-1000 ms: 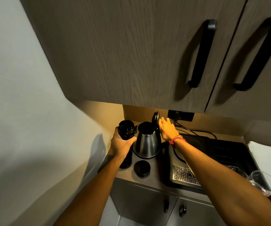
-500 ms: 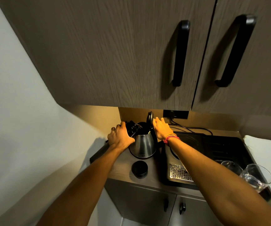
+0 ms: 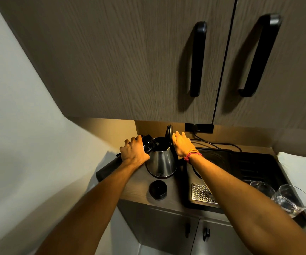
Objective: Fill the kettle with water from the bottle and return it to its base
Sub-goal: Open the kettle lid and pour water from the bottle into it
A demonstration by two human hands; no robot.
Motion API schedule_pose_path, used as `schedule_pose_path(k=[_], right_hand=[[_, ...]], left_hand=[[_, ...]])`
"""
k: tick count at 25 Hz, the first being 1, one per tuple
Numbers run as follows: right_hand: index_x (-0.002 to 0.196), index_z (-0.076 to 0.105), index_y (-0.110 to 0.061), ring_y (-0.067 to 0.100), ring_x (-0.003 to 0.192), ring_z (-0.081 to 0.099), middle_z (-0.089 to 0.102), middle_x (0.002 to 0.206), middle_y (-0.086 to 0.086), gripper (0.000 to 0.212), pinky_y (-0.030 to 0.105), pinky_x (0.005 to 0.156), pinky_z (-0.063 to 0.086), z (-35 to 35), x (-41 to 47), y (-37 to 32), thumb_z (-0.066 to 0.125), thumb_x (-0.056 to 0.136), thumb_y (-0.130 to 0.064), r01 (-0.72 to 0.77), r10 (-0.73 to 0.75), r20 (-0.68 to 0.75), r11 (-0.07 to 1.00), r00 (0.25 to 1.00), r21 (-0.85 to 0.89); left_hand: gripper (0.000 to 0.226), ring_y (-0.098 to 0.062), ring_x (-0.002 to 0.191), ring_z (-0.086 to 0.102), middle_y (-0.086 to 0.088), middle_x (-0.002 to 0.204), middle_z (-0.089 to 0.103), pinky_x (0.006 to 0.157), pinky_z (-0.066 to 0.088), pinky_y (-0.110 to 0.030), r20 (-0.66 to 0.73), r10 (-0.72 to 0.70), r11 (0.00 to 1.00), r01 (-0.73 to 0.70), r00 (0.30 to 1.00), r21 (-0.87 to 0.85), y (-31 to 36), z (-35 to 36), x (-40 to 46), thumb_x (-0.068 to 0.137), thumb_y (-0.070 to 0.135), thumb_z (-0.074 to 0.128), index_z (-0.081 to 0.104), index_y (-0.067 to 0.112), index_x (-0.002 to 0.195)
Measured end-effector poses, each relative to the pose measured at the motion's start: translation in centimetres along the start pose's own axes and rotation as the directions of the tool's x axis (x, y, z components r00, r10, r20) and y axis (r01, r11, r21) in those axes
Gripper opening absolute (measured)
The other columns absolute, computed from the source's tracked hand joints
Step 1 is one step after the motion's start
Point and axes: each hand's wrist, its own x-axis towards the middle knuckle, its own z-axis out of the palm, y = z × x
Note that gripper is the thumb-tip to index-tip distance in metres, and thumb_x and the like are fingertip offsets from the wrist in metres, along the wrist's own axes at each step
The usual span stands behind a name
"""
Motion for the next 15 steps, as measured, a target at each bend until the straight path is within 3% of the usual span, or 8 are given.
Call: schedule_pose_path(k=[8,15], right_hand=[[0.141,0.038,-0.002,0.043,0.136,0.034,0.043,0.139,0.021,0.048,0.059,0.109,0.04,-0.16,-0.25,0.03,0.053,0.097,-0.015,0.009,-0.009,0.008,1.0,1.0,-0.008],[0.141,0.037,-0.001,0.039,0.129,0.04,0.044,0.136,0.021,0.048,0.053,0.104,0.046,-0.42,-0.3,-0.19,0.05,0.098,-0.015,0.012,-0.012,0.006,1.0,1.0,-0.016]], left_hand=[[0.072,-0.029,0.112,0.058,-0.006,0.12,0.064,0.079,0.051,-0.041,0.01,0.009,1.0,-0.009,1.0,0.022,-0.08,-0.46,0.19,0.071,0.044,0.077,0.047,0.017,0.131],[0.075,-0.03,0.115,0.059,-0.007,0.121,0.064,0.082,0.051,-0.043,0.046,0.008,0.999,-0.01,0.999,0.053,-0.13,-0.48,0.22,0.07,0.045,0.077,0.047,0.018,0.132]])
